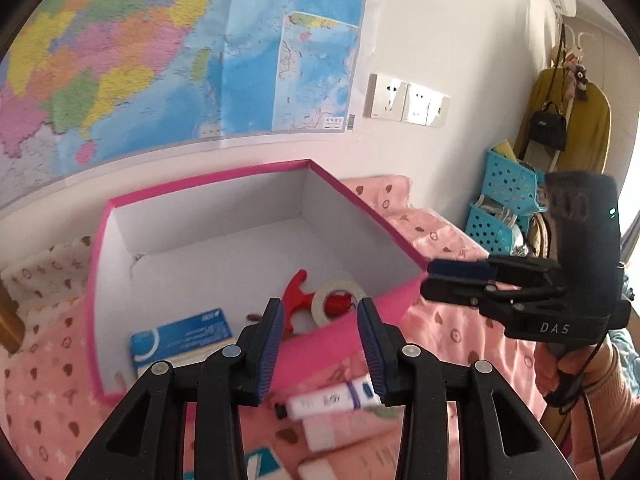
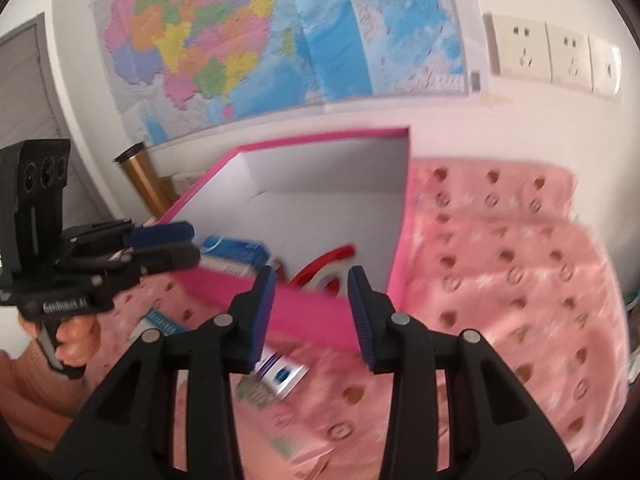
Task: Organize rigid objects
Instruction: 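Lift the tape roll with the left gripper and drop it into the box, then move the left gripper to the white tube with blue label and grasp it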
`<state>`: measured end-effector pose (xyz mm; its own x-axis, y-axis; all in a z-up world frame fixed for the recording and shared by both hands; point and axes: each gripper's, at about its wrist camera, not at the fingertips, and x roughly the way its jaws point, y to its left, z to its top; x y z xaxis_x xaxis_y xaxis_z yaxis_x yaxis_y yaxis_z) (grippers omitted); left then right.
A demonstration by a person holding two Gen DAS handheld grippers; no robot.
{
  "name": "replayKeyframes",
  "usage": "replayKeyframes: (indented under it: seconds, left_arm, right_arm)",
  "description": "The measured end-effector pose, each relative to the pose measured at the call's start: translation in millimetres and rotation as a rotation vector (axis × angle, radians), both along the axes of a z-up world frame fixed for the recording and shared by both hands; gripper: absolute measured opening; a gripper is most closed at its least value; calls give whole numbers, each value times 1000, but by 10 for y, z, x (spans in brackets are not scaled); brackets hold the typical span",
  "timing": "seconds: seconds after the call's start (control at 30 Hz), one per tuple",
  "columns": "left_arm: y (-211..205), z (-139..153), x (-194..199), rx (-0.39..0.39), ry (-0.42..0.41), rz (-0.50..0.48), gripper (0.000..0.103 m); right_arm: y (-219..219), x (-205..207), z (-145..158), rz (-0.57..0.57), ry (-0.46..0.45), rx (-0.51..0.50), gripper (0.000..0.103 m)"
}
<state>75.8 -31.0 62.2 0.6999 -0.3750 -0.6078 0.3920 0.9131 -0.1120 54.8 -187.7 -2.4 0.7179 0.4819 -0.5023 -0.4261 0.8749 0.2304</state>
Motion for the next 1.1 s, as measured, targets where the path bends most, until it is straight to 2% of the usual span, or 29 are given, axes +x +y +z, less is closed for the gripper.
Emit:
replayKeyframes:
  seconds: [0.13, 0.27, 0.37, 0.73, 1.1]
  left_arm:
    - [55, -122, -131, 22, 28, 9, 41]
    - [125, -351, -126, 32, 102, 32, 42]
    - [170, -506, -70, 28, 156, 50, 42]
    - [9, -845, -26, 23, 272, -3, 42]
    - [-113, -897, -262, 24, 307, -80, 45]
  right_arm:
    - [64, 0, -281, 29, 88, -1, 40]
    - [98, 57, -559, 56, 189, 22, 40]
    - [123, 79, -667, 73, 224, 36, 40]
    - [229, 77, -813, 103, 270, 8, 40]
    - [194, 8, -843, 152, 301, 43, 40]
